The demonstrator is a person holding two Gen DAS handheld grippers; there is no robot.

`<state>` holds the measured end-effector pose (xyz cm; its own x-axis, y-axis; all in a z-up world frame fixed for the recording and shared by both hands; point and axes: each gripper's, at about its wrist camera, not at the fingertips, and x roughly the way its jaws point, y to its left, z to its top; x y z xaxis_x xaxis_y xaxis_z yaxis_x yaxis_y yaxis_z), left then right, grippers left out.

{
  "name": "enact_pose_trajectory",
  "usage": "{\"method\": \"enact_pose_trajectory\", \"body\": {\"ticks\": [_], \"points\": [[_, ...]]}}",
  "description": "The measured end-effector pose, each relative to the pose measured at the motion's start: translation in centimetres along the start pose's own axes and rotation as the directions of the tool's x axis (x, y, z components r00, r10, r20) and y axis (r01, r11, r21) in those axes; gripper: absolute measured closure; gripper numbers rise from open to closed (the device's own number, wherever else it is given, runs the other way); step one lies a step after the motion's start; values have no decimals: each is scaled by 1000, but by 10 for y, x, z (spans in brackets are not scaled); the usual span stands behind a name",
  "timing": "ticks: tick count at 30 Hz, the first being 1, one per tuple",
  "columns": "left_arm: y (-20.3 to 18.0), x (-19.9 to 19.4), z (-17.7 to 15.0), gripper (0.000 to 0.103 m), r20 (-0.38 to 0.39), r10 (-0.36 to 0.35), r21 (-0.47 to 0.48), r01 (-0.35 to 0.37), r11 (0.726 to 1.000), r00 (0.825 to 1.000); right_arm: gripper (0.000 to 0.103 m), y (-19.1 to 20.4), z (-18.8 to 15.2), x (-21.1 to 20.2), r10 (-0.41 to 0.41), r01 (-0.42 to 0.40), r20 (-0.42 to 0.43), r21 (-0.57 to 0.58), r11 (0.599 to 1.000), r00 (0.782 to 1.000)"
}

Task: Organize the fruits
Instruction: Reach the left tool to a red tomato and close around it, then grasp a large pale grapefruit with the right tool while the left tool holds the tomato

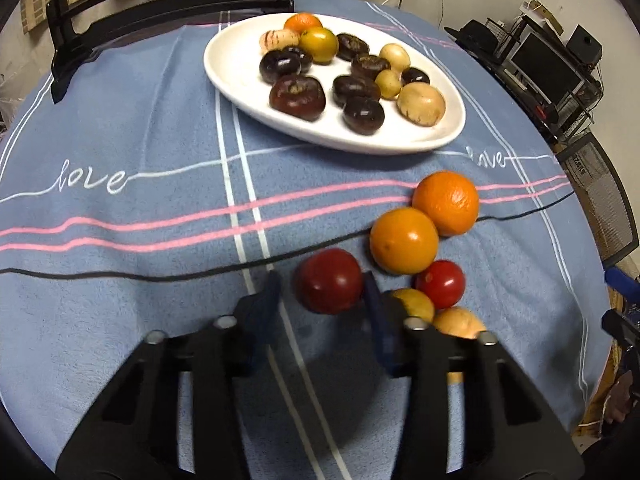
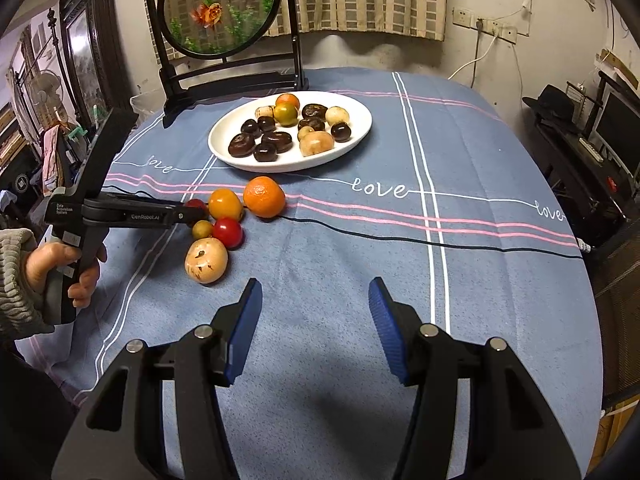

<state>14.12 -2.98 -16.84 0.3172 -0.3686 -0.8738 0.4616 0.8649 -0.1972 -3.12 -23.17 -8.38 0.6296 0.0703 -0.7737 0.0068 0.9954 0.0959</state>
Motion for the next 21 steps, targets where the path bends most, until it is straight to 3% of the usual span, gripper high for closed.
{"method": "enact_pose_trajectory", "body": {"ticks": [4,10,14,21], "points": [[13,-8,-5,73,1,-4,-32,4,999,1000,47,4,3,0,6,-6,4,-20,1000,1000],[42,-48,-41,73,24,84,-83,-82,993,996,47,12,11,13,72,-72,-10,-45,996,997],[51,-66,-78,73,12,161,-95,-159,983,987,47,28,19,34,147,-150,-46,-77,986,988],[59,-81,-114,73,6,186,-149,-183,972,983,47,71,25,76,221,-244,-149,-159,957,964]]}}
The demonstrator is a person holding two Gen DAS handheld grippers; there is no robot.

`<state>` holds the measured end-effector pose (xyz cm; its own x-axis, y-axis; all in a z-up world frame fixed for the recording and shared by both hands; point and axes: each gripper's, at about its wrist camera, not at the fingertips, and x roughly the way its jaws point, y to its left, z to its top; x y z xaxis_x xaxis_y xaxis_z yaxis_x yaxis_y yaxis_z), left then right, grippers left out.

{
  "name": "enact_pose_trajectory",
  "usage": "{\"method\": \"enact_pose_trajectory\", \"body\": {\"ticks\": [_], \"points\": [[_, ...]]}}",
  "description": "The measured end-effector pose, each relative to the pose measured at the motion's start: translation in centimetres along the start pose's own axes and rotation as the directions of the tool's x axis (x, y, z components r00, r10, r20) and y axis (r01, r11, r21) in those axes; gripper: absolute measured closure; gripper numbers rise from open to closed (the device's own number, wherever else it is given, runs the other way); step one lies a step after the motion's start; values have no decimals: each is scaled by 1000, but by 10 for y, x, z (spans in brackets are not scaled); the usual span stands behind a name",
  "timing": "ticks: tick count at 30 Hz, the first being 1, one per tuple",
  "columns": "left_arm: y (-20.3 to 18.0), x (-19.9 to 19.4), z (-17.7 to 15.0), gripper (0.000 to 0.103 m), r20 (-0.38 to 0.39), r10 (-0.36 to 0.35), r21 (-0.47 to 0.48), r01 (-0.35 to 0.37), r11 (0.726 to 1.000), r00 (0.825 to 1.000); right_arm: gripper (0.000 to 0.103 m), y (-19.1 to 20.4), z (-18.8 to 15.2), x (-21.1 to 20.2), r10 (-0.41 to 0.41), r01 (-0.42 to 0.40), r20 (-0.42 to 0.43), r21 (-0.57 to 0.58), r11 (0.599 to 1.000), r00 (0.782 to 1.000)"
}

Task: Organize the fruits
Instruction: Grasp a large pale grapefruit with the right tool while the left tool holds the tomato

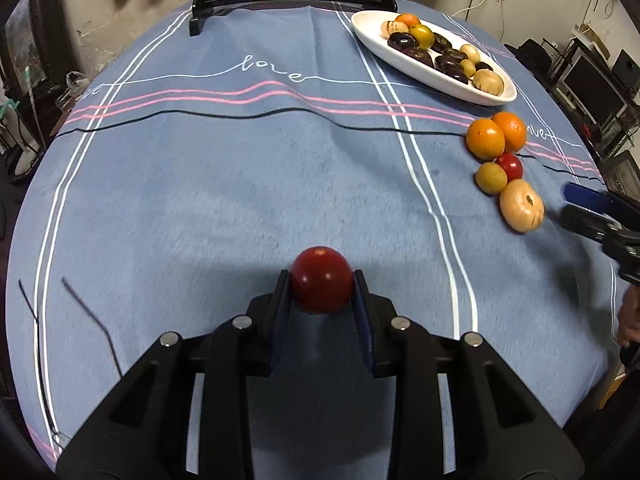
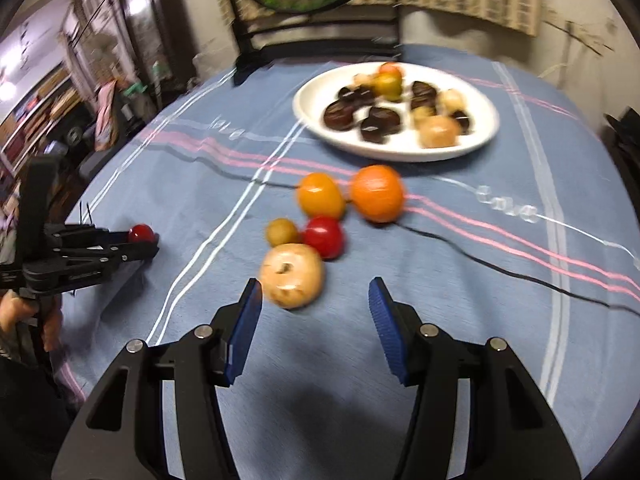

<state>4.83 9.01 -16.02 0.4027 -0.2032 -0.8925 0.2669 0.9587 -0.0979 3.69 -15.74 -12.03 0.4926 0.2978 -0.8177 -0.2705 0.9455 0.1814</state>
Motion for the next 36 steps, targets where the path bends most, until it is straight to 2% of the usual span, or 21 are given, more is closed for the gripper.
{"method": "enact_pose_trajectory", "body": {"ticks": [6,8,11,13,17,19,24,27,36], "points": [[0,-1,-7,73,4,-5,-11,5,1000,1000,46,1,5,32,-21,20,-84,-7,1000,996],[0,-1,-7,73,3,-4,-7,4,1000,1000,46,-12,4,19,-37,39,-37,60,997,999],[1,-1,-6,73,3,-11,-13,11,1000,1000,46,-38,1,-13,-143,135,40,155,979,989],[0,0,-5,73,2,-17,-10,17,1000,1000,46,-49,-8,-27,-117,105,53,194,975,992],[-4,2,0,73,-2,-29,2,29,1000,1000,46,-45,-23,-27,-131,126,24,153,980,991],[-7,3,2,73,-5,-33,15,33,999,999,46,-46,-24,-22,-112,108,14,168,980,994],[-12,4,3,73,-10,-37,39,37,999,999,46,-52,-28,-22,-134,129,13,183,975,991],[-11,5,3,73,-11,-44,29,44,999,999,46,-56,-28,-20,-137,132,13,194,972,990],[-11,4,2,73,-10,-45,25,45,999,999,46,-41,-15,6,-112,112,-12,109,988,994]]}}
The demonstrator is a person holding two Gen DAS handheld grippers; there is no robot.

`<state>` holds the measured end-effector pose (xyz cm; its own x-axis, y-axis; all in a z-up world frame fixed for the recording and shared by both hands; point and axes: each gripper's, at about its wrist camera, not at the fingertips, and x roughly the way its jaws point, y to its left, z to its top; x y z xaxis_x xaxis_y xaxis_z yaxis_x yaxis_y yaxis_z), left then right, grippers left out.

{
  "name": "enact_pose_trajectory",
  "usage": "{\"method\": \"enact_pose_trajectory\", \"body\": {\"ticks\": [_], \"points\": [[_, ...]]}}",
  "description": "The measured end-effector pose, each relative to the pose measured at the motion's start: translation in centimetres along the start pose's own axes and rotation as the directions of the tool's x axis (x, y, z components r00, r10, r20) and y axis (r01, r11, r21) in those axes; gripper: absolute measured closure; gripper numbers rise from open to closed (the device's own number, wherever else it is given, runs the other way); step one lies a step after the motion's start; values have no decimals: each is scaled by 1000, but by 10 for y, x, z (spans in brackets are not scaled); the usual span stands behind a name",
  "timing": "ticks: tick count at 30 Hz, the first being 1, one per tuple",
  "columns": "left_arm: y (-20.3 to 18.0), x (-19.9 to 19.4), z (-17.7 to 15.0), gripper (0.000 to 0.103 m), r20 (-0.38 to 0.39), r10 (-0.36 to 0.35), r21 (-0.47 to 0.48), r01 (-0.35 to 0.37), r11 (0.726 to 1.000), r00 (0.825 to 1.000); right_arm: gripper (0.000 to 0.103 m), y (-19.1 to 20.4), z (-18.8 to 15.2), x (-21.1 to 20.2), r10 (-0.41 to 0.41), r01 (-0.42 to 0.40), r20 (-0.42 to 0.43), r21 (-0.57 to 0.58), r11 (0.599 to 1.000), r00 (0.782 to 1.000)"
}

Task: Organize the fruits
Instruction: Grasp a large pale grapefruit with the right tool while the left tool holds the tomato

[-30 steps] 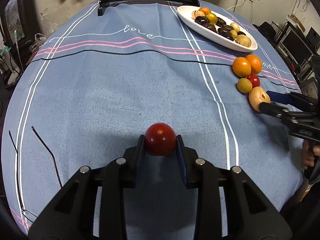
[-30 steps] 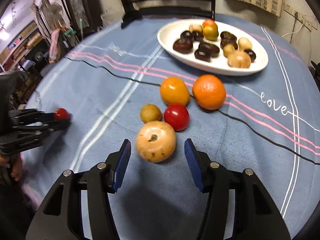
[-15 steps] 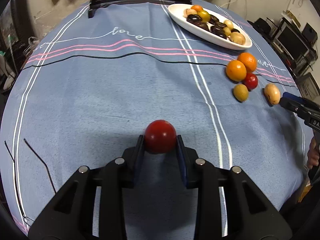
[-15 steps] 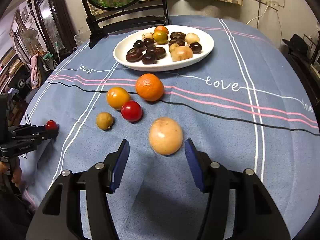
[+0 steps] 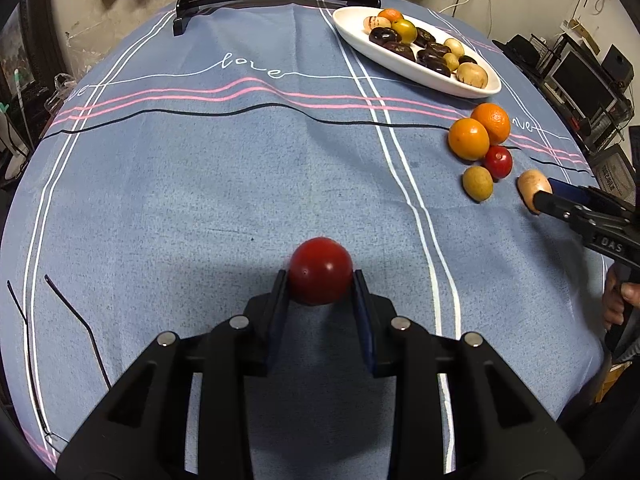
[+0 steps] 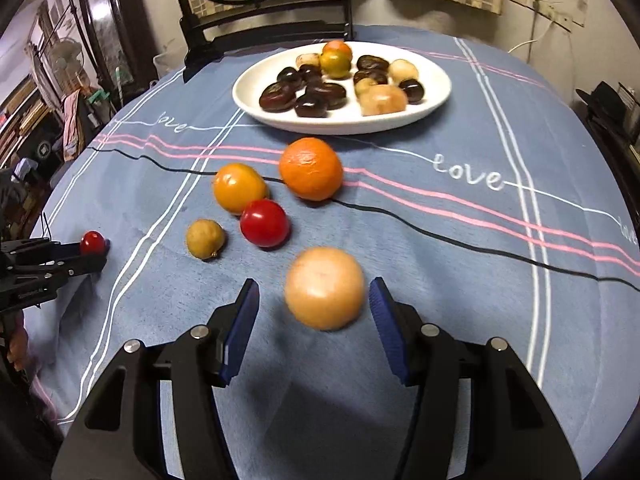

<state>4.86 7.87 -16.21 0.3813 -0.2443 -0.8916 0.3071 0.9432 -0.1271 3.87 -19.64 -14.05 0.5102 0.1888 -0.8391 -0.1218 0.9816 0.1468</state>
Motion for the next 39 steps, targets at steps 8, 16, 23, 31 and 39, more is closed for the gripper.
{"method": "enact_pose_trajectory", "body": {"ticks": [8,16,23,31,39], "points": [[0,0,-1,73,-1,0,-7,0,1000,1000,59,-9,3,12,6,-6,-17,22,1000,1000],[0,1,0,73,0,0,-10,0,1000,1000,59,-7,-3,3,37,-36,-12,27,999,999],[-4,3,6,76,12,-21,-17,21,1000,1000,59,-1,-8,-13,6,-6,15,-29,1000,1000],[-6,8,13,77,8,-27,-24,27,999,1000,59,-10,-17,-22,5,-5,20,10,1000,1000],[-2,8,21,69,26,-31,-46,32,998,999,59,-12,-17,-21,5,-5,12,14,1000,1000]]}}
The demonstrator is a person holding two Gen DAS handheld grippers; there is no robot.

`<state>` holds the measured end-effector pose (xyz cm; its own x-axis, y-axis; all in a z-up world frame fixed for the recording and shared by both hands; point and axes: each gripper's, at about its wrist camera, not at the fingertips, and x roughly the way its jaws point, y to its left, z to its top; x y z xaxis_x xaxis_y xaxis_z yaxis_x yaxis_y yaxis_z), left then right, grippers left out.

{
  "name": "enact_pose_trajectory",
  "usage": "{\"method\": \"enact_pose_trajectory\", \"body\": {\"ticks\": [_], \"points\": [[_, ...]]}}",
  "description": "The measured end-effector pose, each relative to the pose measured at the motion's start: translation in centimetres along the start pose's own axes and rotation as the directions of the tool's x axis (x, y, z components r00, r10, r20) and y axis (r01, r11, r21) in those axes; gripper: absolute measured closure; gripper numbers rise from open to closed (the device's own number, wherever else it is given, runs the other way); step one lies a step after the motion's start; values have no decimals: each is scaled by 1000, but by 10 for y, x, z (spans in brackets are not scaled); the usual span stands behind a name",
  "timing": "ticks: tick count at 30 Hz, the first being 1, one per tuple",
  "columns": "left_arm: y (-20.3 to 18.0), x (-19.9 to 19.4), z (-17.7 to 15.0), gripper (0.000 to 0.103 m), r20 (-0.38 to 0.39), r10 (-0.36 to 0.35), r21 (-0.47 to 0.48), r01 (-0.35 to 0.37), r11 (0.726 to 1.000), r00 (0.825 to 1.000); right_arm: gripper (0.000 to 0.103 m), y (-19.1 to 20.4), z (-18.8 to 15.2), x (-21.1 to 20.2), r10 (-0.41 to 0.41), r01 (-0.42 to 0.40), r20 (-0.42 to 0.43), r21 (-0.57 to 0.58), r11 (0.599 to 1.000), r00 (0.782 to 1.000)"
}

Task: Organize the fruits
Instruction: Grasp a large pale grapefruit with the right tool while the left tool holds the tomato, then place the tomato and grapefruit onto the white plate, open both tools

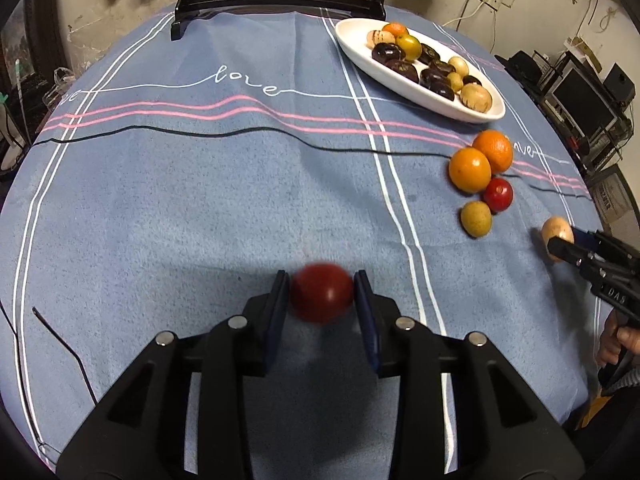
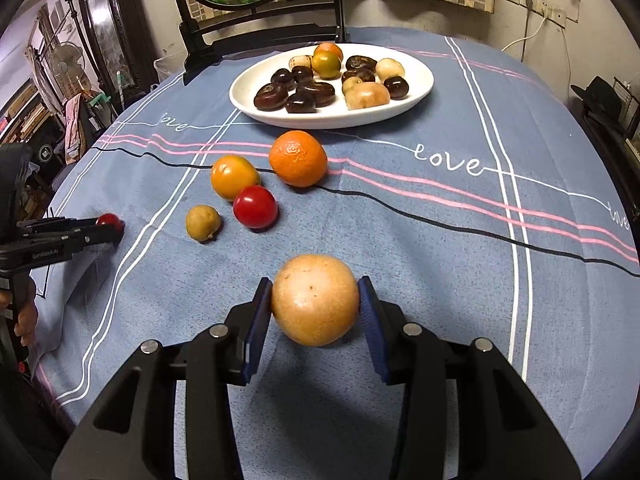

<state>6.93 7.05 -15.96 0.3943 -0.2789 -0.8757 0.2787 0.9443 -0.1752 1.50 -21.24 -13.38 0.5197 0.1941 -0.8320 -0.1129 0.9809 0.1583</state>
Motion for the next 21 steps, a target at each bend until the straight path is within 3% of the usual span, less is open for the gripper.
{"method": "enact_pose_trajectory", "body": {"ticks": [13,21], "points": [[-1,1,-6,71,-24,-11,5,11,1000,1000,59,-1,0,1,8,-8,-2,6,1000,1000],[-8,-10,4,72,9,-15,17,15,1000,1000,59,-1,0,0,15,-15,3,0,1000,1000]]}}
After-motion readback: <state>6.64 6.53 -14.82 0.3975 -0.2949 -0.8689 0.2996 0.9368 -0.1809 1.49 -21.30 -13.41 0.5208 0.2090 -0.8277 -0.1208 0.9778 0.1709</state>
